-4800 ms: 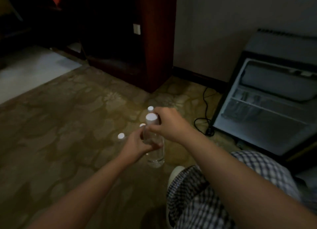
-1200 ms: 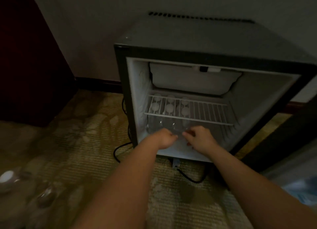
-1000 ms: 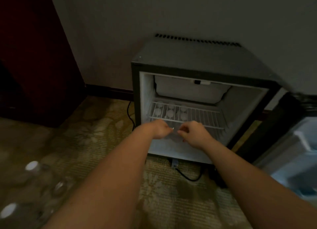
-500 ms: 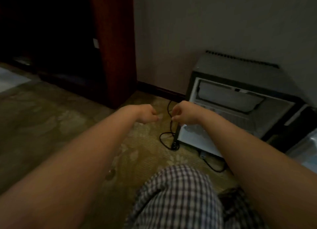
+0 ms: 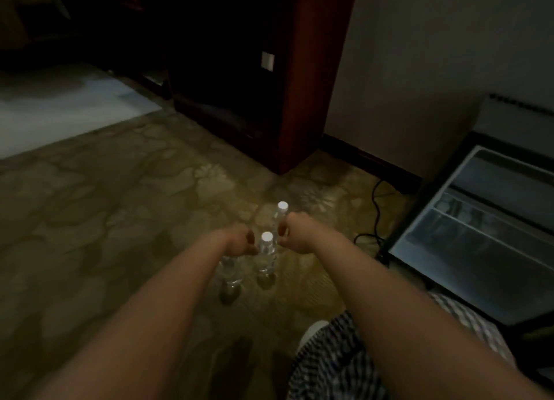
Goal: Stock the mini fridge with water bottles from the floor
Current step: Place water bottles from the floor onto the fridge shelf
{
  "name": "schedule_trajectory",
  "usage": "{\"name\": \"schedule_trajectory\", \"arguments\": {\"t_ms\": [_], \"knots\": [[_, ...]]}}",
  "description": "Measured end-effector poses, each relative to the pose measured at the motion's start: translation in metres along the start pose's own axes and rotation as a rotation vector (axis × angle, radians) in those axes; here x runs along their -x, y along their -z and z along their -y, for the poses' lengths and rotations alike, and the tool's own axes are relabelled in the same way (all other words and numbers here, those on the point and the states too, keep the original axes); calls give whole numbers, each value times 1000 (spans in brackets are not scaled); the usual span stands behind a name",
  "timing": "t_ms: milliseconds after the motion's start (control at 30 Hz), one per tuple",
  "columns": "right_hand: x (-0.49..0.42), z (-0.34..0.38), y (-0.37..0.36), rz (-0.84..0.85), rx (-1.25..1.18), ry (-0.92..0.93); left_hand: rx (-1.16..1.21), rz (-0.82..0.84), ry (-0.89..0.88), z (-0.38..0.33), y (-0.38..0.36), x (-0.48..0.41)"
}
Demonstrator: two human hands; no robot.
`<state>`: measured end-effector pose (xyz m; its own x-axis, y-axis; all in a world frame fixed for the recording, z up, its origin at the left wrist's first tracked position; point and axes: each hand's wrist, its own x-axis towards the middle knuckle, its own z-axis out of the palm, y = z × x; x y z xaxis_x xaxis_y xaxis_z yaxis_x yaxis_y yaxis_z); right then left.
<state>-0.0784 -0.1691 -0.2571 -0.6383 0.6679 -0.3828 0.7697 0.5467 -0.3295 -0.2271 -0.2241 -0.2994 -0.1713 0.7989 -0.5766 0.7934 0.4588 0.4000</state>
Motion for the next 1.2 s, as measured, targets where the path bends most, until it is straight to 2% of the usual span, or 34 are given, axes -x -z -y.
{"name": "schedule_trajectory", "arguments": {"t_ms": [333, 567, 733, 833, 1067, 1200], "knots": [[-92, 30, -76, 164, 58, 66, 357, -126, 167, 106, -67, -39], [-148, 38, -120, 182, 69, 119, 661, -250, 92, 121, -103, -78], [-153, 34, -146, 232, 145, 175, 676, -249, 52, 133, -112, -91], [-155, 38, -153, 213, 150, 181, 658, -247, 90, 138, -118, -92], [-154, 29, -153, 153, 122, 164, 730, -251, 5, 121, -125, -80], [-141, 27, -140, 149, 24, 143, 776, -241, 26, 116, -125, -72]]}}
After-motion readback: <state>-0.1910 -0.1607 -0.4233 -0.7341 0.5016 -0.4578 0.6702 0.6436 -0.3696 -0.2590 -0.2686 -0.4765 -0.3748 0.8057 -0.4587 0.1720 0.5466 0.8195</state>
